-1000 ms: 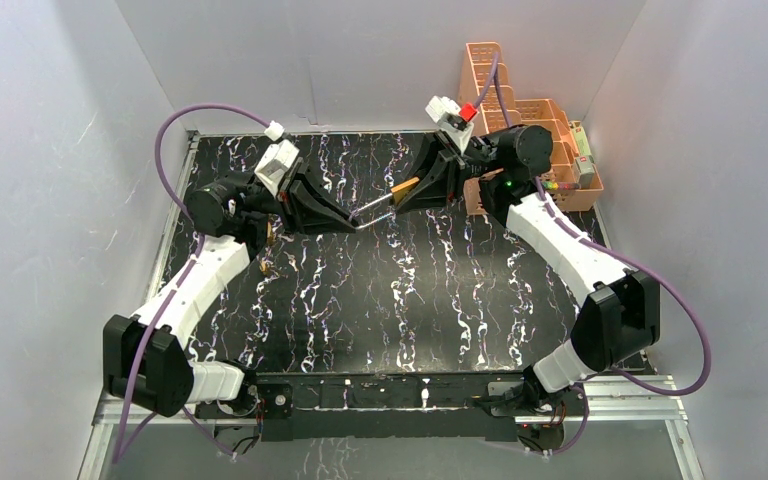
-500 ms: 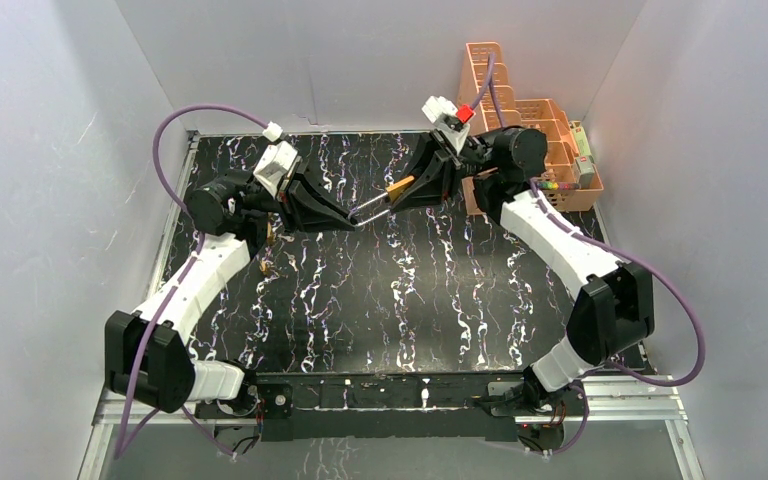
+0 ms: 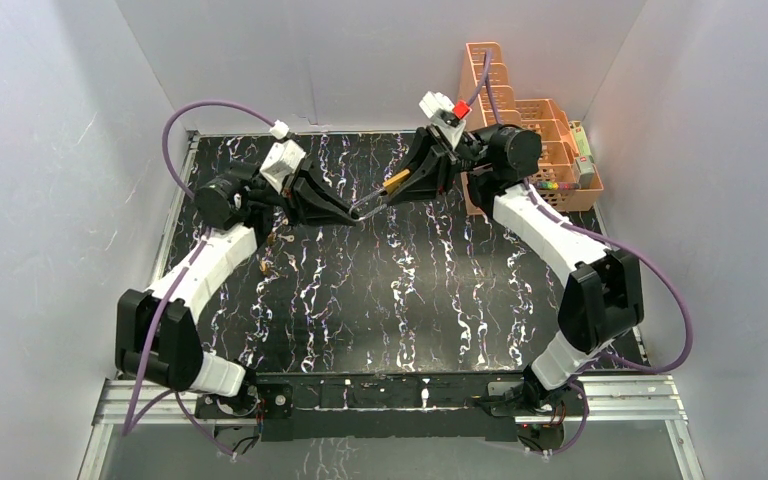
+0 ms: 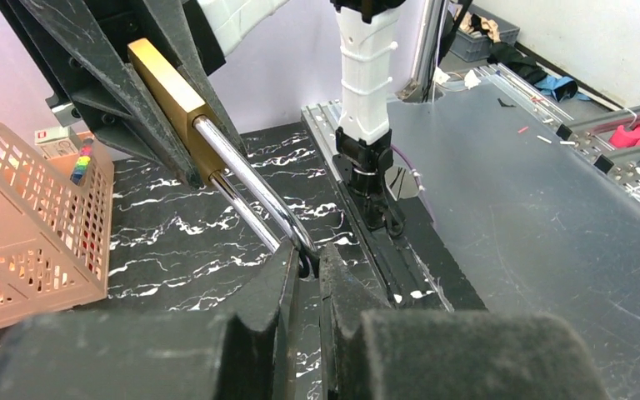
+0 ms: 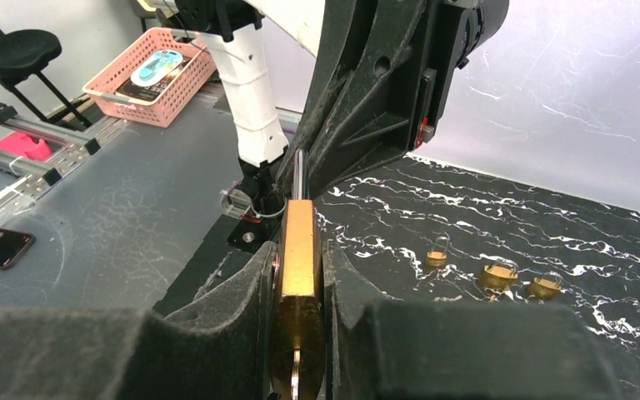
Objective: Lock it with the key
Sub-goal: Lock the lock.
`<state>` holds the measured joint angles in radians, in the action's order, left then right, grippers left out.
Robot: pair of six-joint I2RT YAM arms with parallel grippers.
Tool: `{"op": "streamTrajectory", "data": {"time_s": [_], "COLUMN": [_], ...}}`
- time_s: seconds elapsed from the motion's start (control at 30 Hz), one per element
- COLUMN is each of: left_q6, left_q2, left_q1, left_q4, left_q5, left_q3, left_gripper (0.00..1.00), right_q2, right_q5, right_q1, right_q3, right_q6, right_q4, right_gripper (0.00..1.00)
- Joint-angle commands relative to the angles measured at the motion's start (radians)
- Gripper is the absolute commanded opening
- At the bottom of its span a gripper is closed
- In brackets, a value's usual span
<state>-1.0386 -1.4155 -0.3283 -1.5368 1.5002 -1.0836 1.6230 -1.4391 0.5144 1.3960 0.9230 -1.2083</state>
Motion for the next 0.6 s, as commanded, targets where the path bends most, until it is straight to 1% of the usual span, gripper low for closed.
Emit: {"op": "streamTrajectory", "data": {"time_s": [0.0,0.23,0.57], "left_q6": [-0.007,-0.086,-0.075], "left_q2": [-0.112,-0.159,-0.116], "left_q1": [-0.071,-0.073,-0.070], "left_q4": [-0.130,-0.226,-0.232], "left_q5": [-0.429,-0.449,-0.462], "left_q3": [-0.103,-0.171,-0.219], "left_gripper": [0.00,0.00,0.00], "right_q2": [0.043,0.066,0.051], "right_q5": [0.206,0.207,0.196], "right_q1": [0.239,0.260,0.263], "right_q3": [0.024,0.002,-0.086], "right_q6": [-0.001,0.039,0.060], "right_q4": [-0.066,-0.123,-0.151], "right_gripper": [0.00,0.00,0.00]}}
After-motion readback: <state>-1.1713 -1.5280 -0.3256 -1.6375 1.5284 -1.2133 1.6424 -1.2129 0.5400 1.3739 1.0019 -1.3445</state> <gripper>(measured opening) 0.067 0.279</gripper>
